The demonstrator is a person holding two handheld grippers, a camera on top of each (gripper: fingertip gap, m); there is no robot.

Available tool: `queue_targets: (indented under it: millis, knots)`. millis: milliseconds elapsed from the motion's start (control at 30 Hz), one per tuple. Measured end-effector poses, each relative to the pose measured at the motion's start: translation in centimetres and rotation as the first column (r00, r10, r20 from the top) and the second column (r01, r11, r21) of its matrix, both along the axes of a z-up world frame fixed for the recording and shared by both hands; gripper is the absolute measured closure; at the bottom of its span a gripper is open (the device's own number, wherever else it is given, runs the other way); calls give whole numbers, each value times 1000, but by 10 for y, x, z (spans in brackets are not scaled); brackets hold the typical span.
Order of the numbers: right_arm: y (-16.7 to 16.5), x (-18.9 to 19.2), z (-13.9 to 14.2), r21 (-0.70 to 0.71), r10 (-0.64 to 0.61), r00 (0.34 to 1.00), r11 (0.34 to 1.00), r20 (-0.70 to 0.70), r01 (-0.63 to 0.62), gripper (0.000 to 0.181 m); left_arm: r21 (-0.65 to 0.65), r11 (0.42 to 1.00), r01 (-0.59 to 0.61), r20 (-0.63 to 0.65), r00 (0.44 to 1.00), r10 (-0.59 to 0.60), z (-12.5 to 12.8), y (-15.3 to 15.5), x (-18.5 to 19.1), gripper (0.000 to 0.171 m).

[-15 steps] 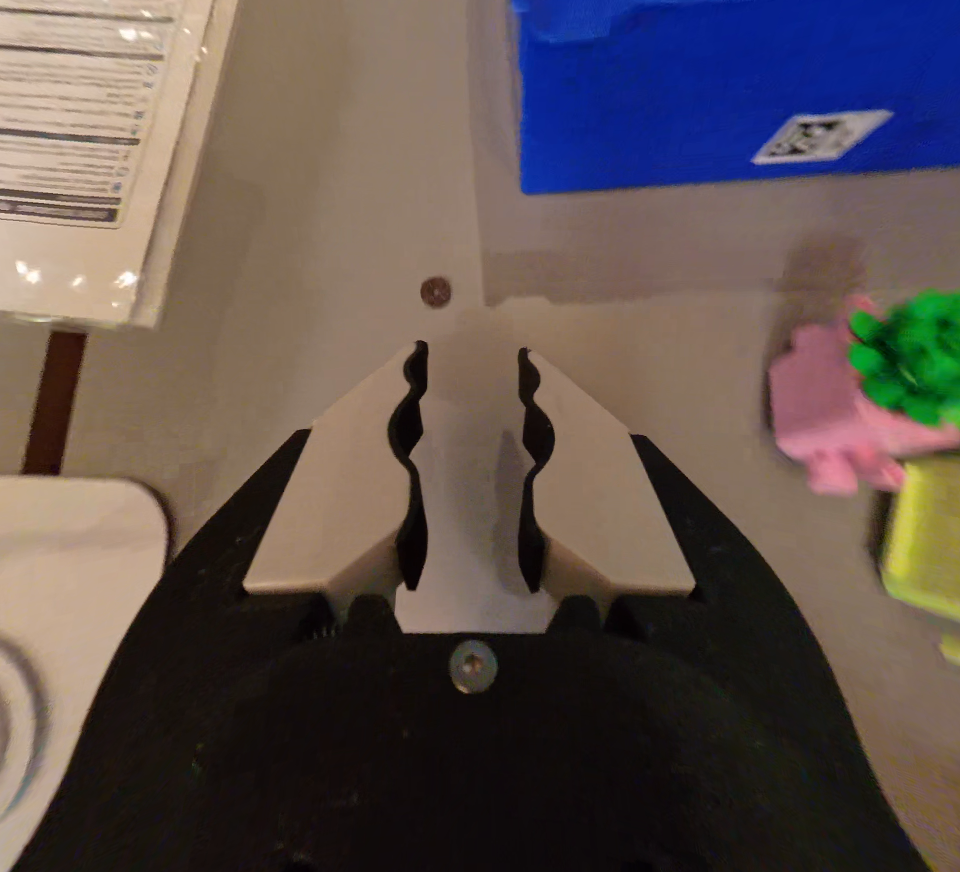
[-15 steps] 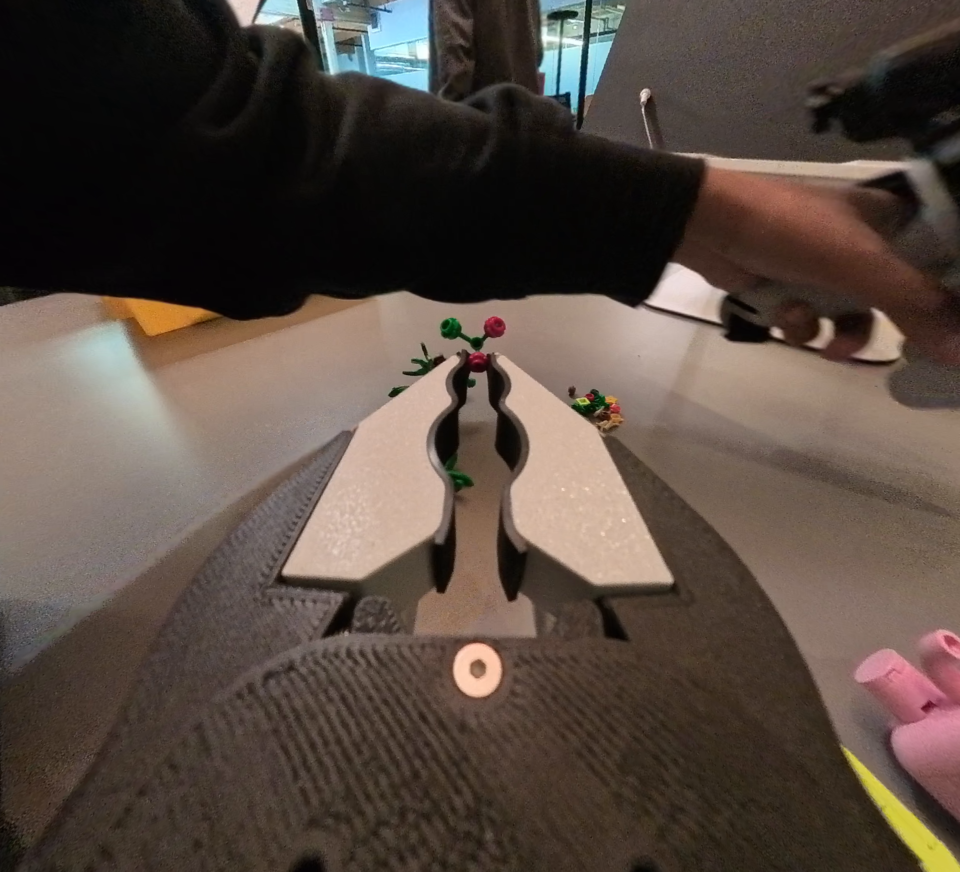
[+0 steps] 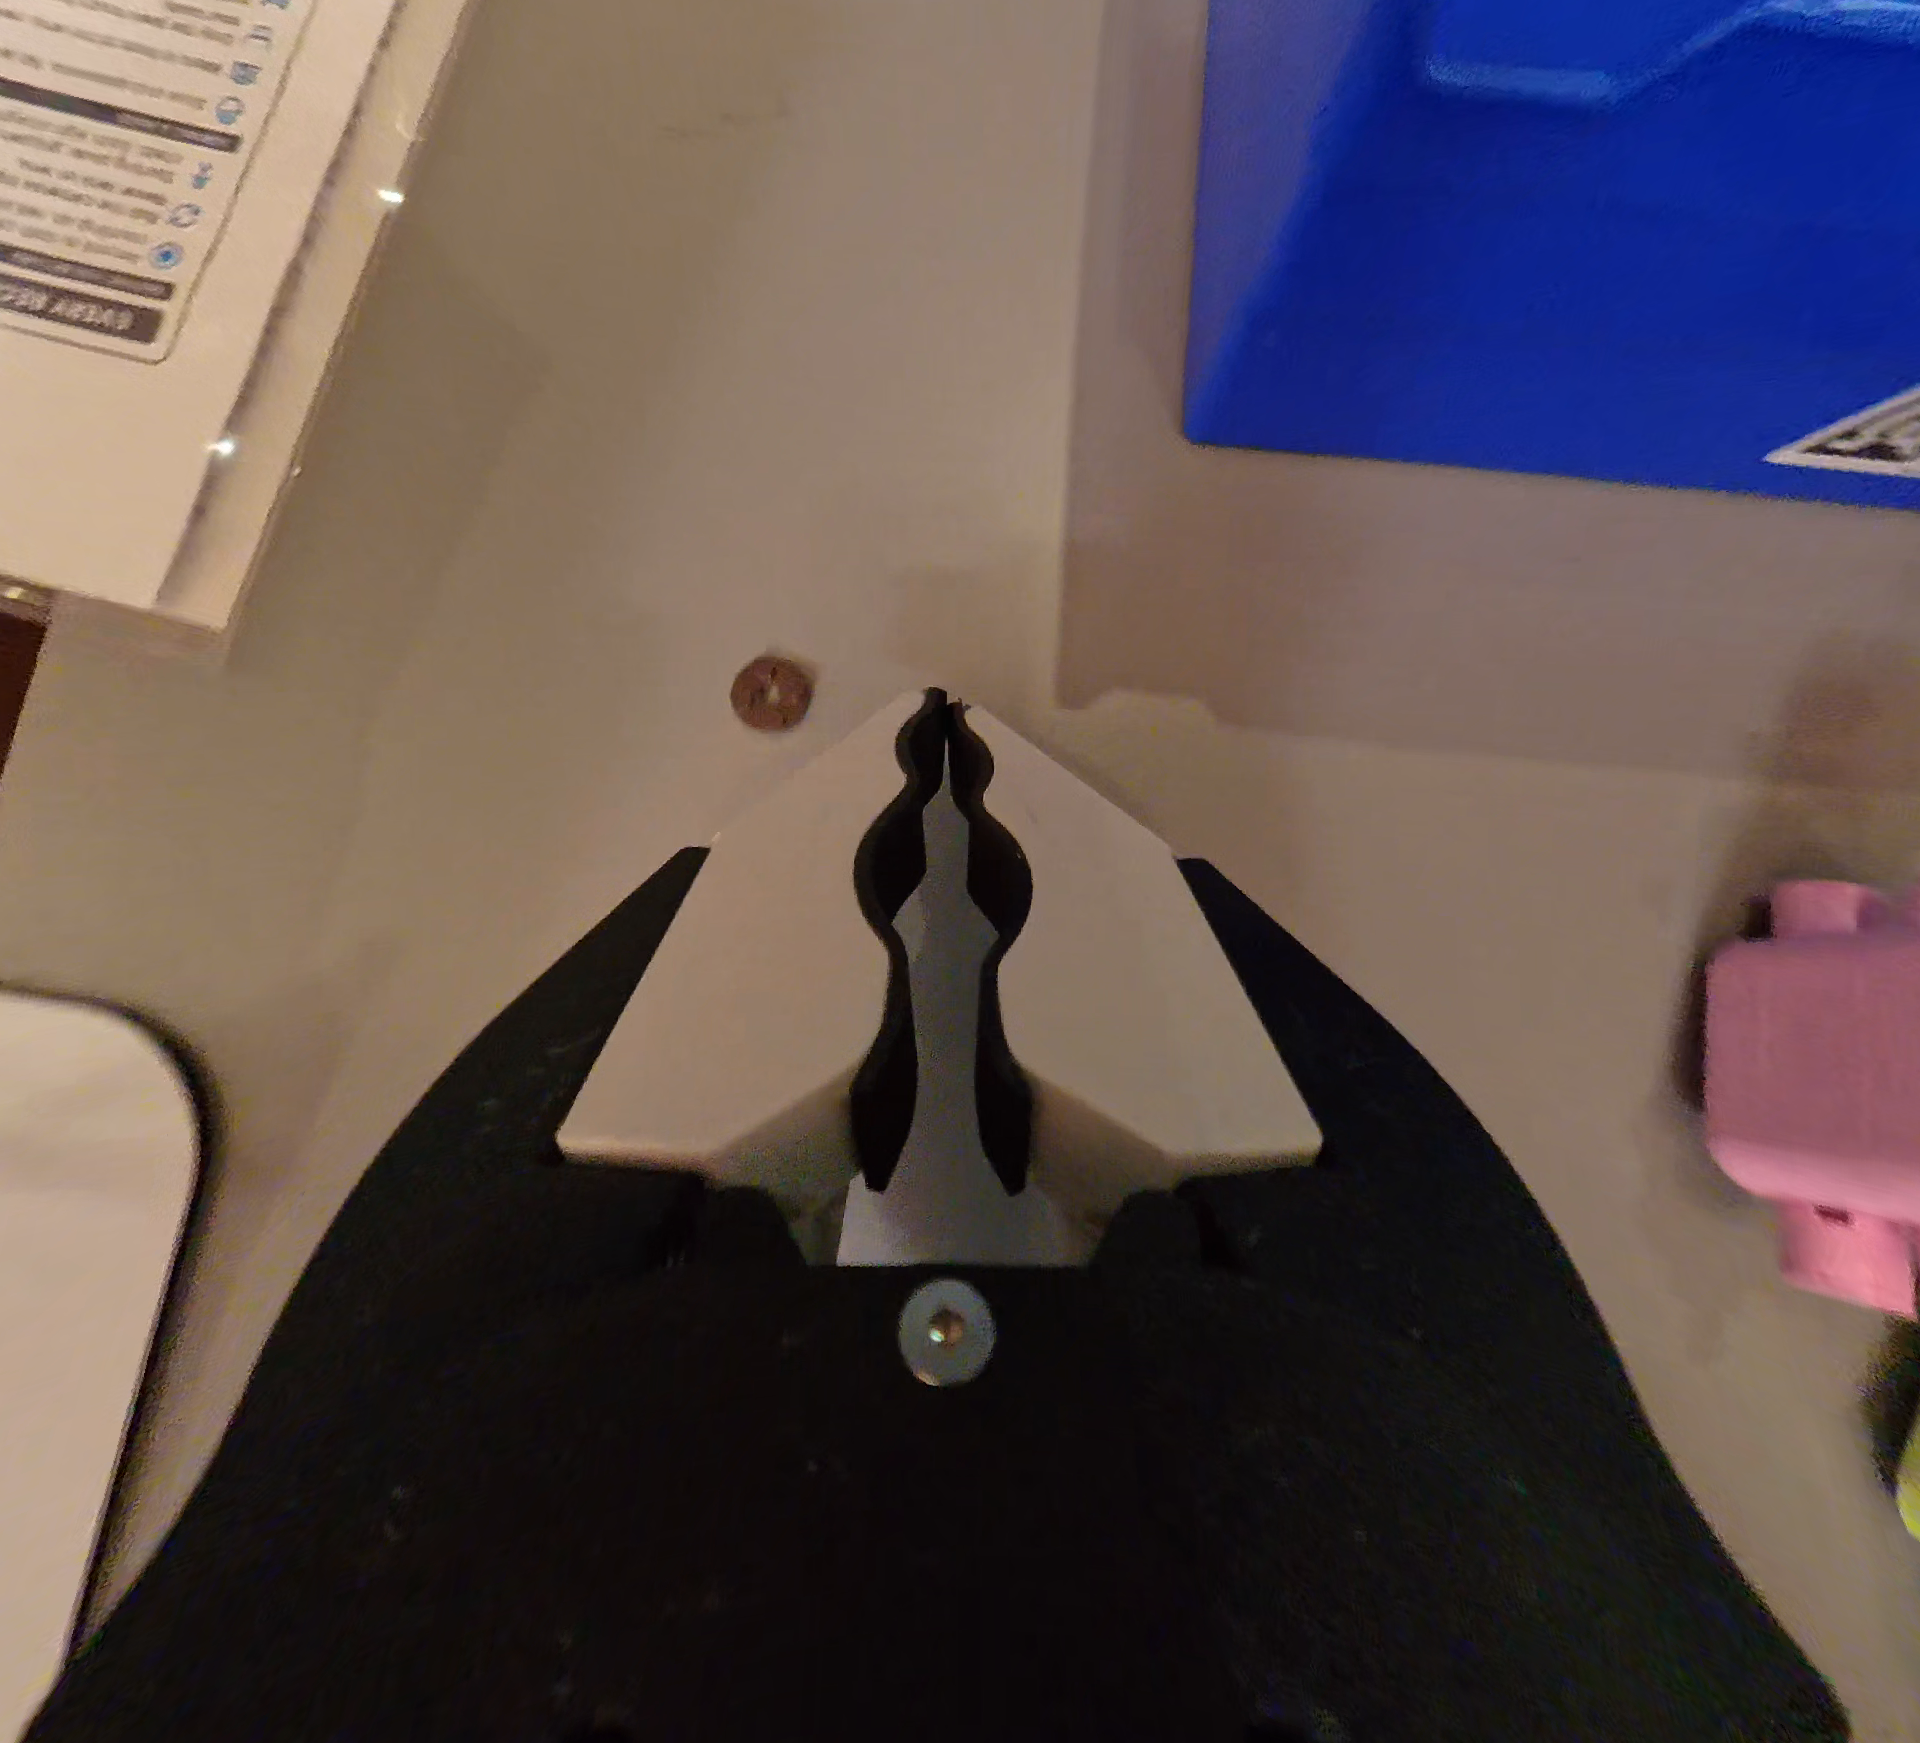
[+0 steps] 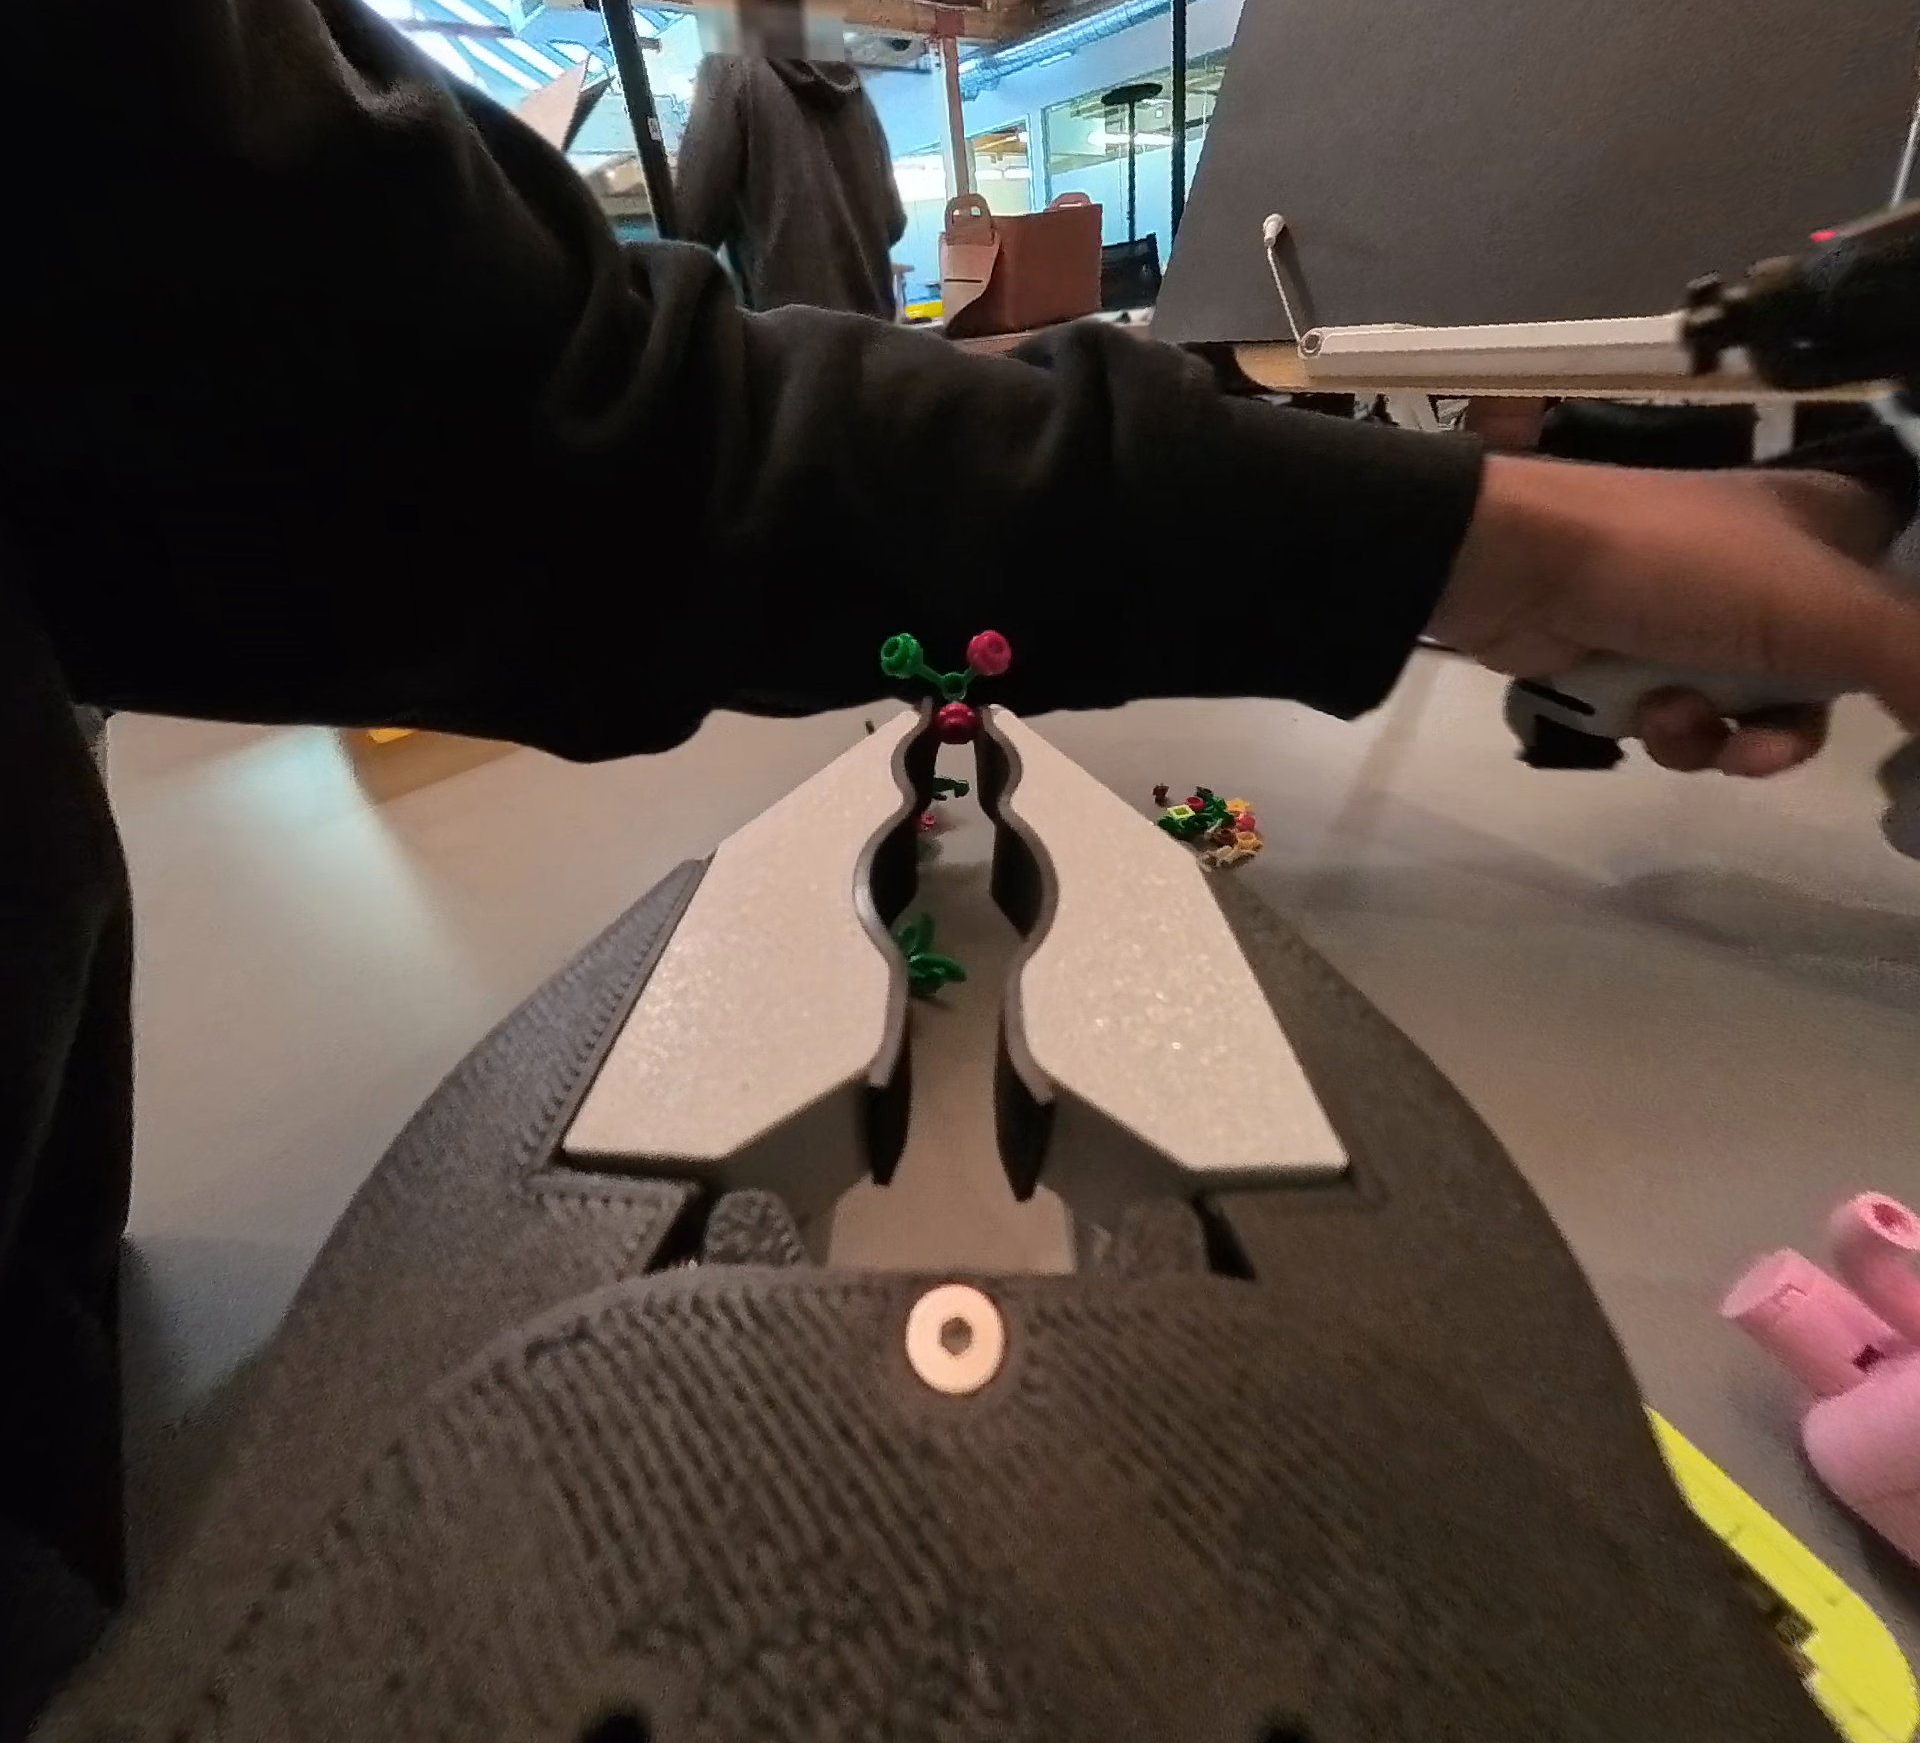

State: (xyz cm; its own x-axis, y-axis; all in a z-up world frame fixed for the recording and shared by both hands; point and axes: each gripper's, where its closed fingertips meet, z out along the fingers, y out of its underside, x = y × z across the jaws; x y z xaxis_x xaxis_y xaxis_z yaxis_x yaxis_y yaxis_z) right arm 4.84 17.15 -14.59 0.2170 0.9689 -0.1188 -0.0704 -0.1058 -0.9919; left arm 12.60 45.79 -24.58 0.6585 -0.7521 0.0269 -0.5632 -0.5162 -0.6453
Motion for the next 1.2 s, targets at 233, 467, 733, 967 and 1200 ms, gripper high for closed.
queue_targets:
  millis: [233, 467, 733, 967, 1200]
  knots:
    - [-4, -2, -1, 14, 5, 1000, 1000, 9, -5, 176, 74, 994, -85, 64, 995, 80, 27, -13, -51, 171]
    - [-7, -7, -3, 38, 8, 999, 999, 36, -10, 176, 51, 989, -141, -41, 989, 143, -15, 21, -23, 124]
    - [-5, -2, 0, 21, 9, 1000, 1000, 9, -9, 176, 68, 989, -131, -36, 990, 133, 5, 6, -28, 159]
    - [-12, -6, -2, 47, 23, 999, 999, 26, -24, 176, -45, 994, -101, -41, 994, 99, 27, -107, -89, 159]
    - [-13, -7, -2, 51, 21, 999, 998, 32, -23, 176, -92, 976, -198, -148, 972, 183, 13, -180, -128, 160]
